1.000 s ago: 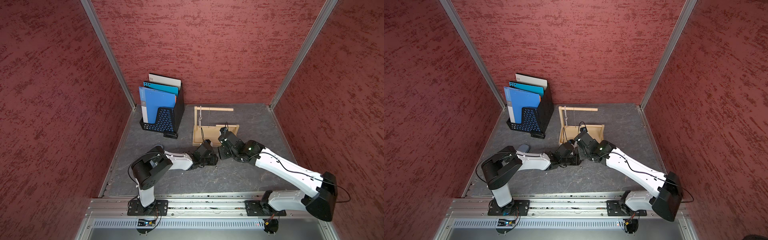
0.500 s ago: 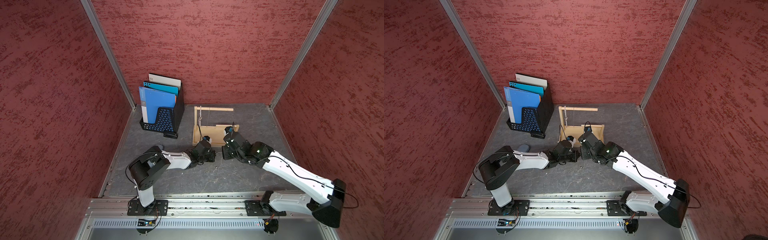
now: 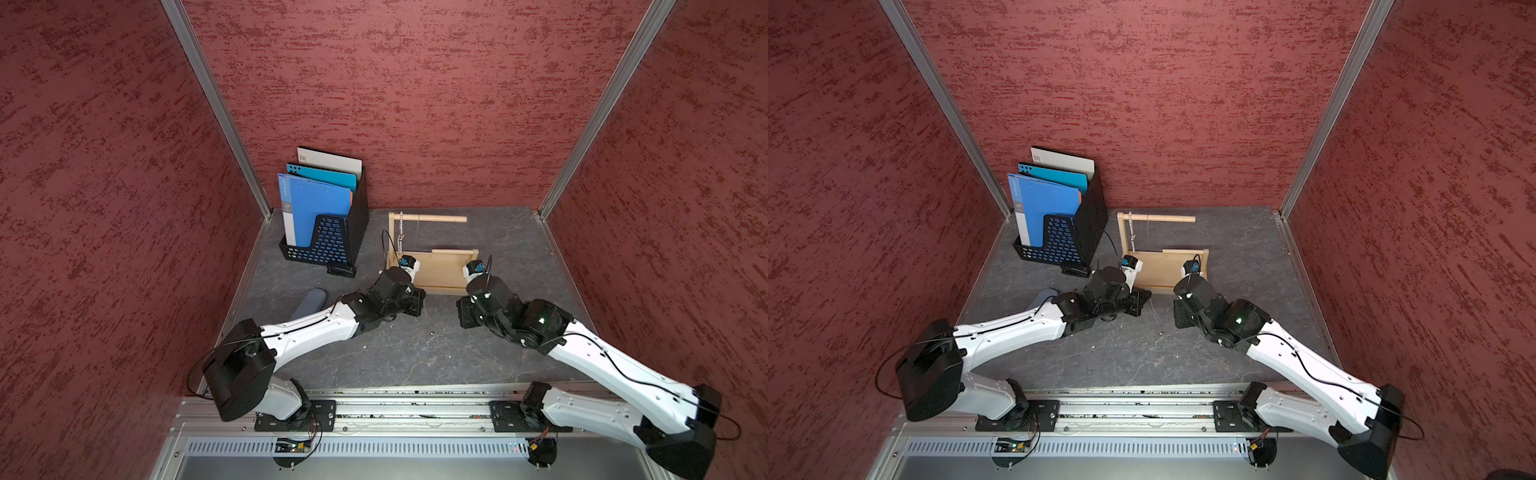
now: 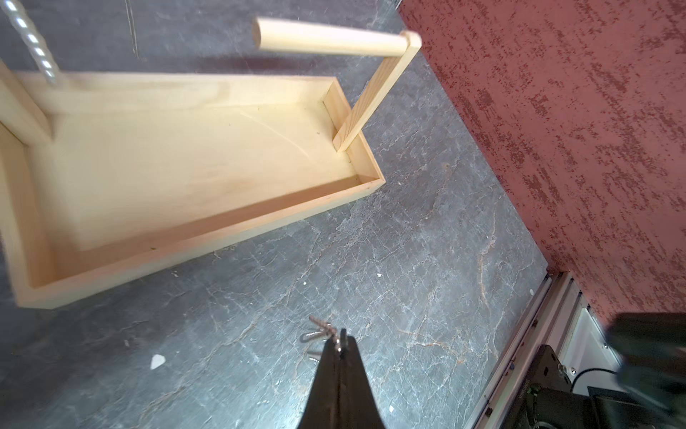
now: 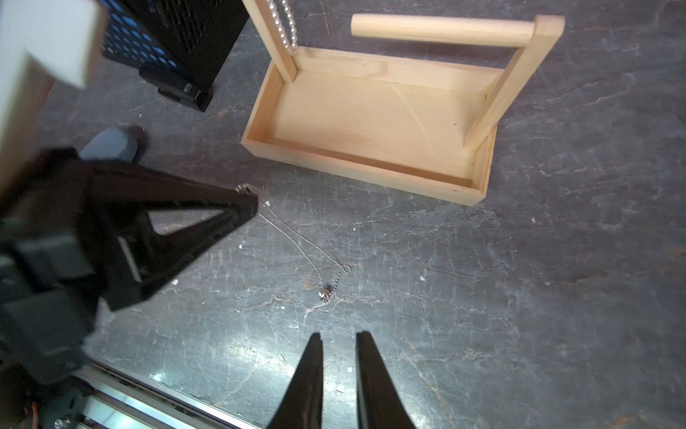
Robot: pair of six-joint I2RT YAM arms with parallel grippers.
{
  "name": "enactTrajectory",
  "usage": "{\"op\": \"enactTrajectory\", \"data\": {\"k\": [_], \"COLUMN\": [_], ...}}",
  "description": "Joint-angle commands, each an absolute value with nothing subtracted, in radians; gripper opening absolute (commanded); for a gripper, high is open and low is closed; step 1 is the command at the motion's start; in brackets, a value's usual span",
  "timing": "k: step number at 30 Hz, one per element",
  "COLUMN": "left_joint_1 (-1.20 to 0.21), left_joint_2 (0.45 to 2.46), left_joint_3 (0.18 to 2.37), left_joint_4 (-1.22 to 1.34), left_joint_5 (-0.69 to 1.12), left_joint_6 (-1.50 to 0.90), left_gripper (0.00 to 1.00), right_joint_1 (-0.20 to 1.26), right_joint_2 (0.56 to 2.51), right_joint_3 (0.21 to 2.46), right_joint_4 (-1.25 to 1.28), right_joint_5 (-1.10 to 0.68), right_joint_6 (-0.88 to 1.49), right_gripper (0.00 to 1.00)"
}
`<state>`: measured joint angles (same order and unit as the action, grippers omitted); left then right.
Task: Hang the necklace on the jewelry display stand
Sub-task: Pick up the necklace from the center of the board.
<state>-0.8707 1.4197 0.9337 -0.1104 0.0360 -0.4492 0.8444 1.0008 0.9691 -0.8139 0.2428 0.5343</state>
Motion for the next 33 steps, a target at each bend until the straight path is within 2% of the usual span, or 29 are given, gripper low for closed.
{"op": "enactTrajectory", "data": {"k": [1, 5, 9, 21, 33], "left_joint_1": [-0.872, -0.853, -0.839, -0.801, -0.796], "left_joint_2": [1.37, 1.343, 1.323, 1.222, 1.187], "left_joint_3": [0.99, 1.07, 1.151, 1.27, 1.294], "left_joint_4": [-0.257, -0.39, -0.513, -0.689, -0.73], "left_joint_5": [0.065, 0.207, 0.308, 0.417, 0.528], "left_joint_6": [-0.336, -0.27, -0.232, -0.173, -0.161], "left_gripper": [0.0, 0.0, 0.0, 0.0, 0.0], "right_joint_1": [0.836, 0.814, 0.782, 0.759, 0.759], "right_joint_2": [0.928, 0.86, 0.841, 0.808, 0.914], "right_joint_3": [0.898, 0.827, 0.796, 0.808, 0.859], "right_joint_4": [-0.652, -0.559, -0.53, -0.434, -0.319], "right_joint_5": [0.152, 0.063, -0.016, -0.181, -0.385], "right_joint_6": [0.496, 0.452, 0.426, 0.32, 0.247], "right_gripper": [0.29, 0.44, 0.5, 0.51, 0.47]}}
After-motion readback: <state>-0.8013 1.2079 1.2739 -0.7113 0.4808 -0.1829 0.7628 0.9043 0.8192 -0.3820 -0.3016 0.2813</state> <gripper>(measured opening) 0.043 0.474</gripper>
